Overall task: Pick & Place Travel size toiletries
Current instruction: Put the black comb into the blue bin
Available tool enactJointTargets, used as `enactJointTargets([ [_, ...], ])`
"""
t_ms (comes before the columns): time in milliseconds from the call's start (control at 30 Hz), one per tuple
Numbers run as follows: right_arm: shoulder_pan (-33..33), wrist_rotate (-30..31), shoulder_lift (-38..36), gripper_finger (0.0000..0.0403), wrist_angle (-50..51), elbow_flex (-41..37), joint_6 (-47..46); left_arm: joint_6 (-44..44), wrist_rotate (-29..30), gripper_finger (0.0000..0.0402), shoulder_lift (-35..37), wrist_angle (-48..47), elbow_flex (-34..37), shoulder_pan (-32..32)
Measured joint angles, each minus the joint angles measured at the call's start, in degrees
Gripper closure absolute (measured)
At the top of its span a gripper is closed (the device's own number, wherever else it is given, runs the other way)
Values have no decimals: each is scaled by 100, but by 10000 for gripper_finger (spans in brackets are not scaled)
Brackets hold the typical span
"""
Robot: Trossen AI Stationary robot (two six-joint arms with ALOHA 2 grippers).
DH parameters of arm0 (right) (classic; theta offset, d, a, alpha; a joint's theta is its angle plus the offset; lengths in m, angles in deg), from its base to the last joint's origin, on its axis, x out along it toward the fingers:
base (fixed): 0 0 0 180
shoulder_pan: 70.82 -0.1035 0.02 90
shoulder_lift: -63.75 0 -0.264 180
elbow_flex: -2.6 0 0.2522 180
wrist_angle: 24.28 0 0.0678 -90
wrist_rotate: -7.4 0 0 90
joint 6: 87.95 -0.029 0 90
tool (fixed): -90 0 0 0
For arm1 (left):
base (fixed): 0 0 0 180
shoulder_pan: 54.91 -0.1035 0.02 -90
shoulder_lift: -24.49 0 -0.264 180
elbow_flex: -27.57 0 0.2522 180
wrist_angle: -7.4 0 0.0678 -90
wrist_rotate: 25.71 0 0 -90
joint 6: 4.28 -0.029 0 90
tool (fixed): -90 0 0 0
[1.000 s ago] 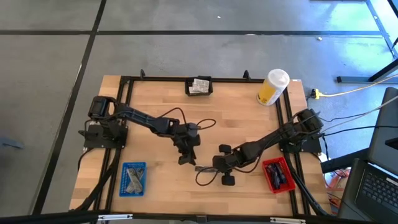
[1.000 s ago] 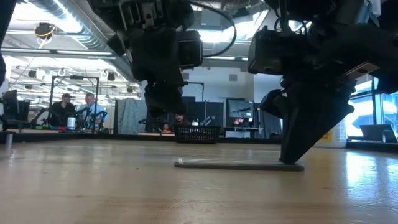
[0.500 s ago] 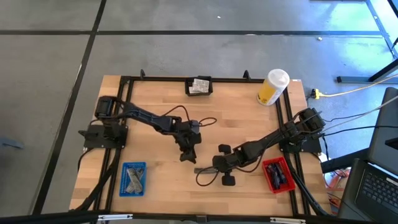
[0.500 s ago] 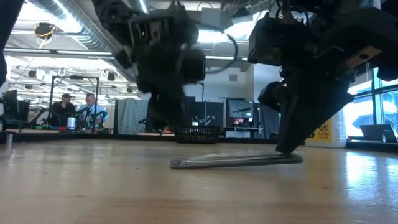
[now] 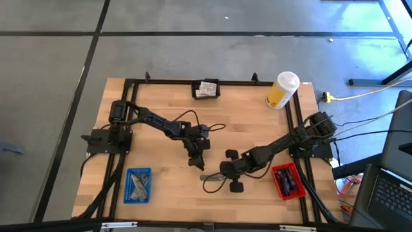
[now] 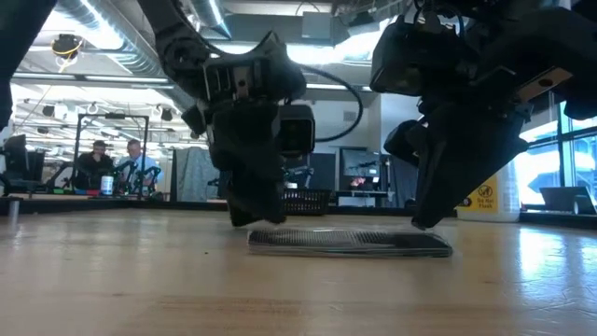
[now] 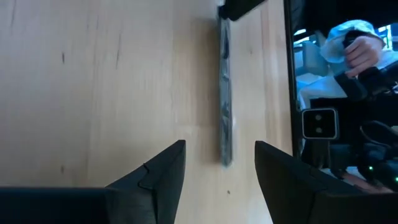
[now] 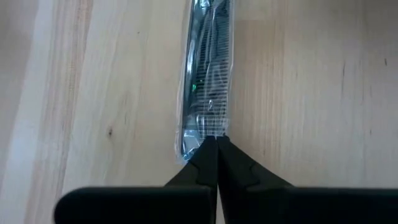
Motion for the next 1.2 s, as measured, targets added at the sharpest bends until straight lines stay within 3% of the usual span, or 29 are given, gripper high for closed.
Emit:
enactJointTargets([
  [233, 0, 0, 0, 403, 7, 2, -3, 176, -259, 217, -299, 496, -45, 67],
  [500, -6, -20, -2, 403, 24, 2, -8, 160, -347, 217, -354, 438, -230, 112],
  [1200, -6, -17, -2, 403, 24, 4, 5, 52, 52, 217, -356, 395, -234, 262],
])
